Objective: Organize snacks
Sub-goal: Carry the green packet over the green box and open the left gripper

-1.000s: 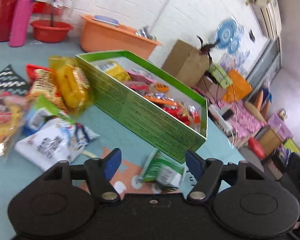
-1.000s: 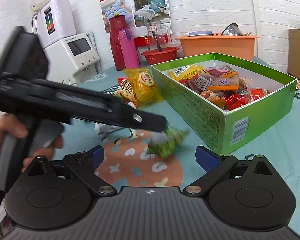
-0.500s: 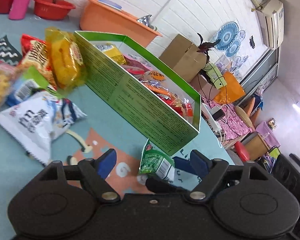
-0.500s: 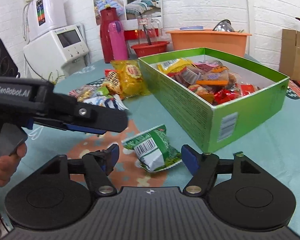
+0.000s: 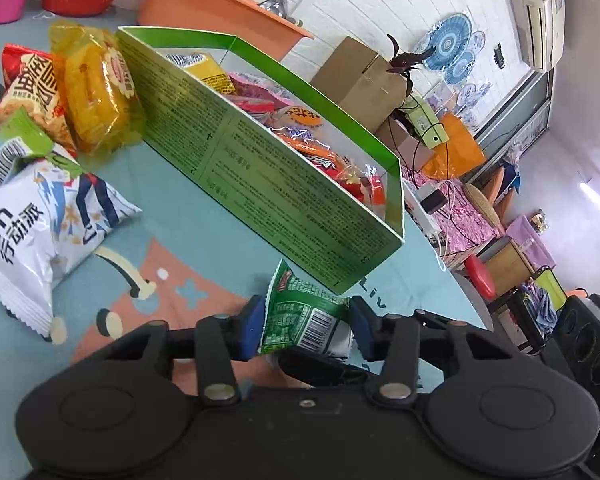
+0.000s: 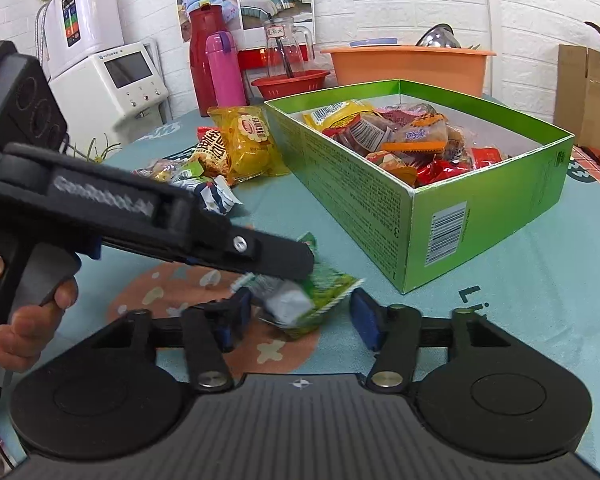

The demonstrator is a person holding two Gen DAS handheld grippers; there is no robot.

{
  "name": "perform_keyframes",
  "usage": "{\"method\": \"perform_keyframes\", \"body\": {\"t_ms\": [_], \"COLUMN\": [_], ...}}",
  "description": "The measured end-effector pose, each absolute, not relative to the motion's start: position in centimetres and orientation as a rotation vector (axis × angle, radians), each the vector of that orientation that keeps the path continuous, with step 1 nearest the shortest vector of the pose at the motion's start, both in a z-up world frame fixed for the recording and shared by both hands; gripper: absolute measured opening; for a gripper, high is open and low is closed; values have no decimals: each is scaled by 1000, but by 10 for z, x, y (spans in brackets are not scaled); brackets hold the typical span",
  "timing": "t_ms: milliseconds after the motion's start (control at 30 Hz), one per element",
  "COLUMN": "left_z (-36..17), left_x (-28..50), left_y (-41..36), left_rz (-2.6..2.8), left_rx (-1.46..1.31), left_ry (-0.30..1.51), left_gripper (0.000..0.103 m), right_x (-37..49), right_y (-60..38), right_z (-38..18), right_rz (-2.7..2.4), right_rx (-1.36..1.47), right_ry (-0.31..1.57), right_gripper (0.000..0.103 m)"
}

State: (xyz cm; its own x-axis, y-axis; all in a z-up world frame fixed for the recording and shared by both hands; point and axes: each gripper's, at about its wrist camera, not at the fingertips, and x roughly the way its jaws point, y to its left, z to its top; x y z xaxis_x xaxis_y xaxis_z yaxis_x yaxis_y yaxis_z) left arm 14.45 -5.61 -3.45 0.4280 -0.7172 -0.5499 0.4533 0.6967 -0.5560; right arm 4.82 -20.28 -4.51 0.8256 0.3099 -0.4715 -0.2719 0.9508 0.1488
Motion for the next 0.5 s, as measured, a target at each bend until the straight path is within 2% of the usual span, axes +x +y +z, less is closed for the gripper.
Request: {"method": "perform_keyframes", "body": {"t_ms": [33,67,167,500], "left_z": [-34,-33,-27,40], "left_x": [144,141,133,132], "left_y": [-56,-56,-57,-70], "left_rz": [-752,-750,-739,-784], "left_rx": [-351,-349,-332,-265], "left_ry": [851,847,831,642], "left_gripper": [65,63,62,62], "right_x": [48,47,44,32], "right_y": [-203,-203,-202,-209], "right_z": [-46,-46,-44,3], "right_rz": [312,315,323,303], "right_rx": [75,80,82,52], "right_ry": [509,506,508,320], "right_gripper": [83,81,76,75]}}
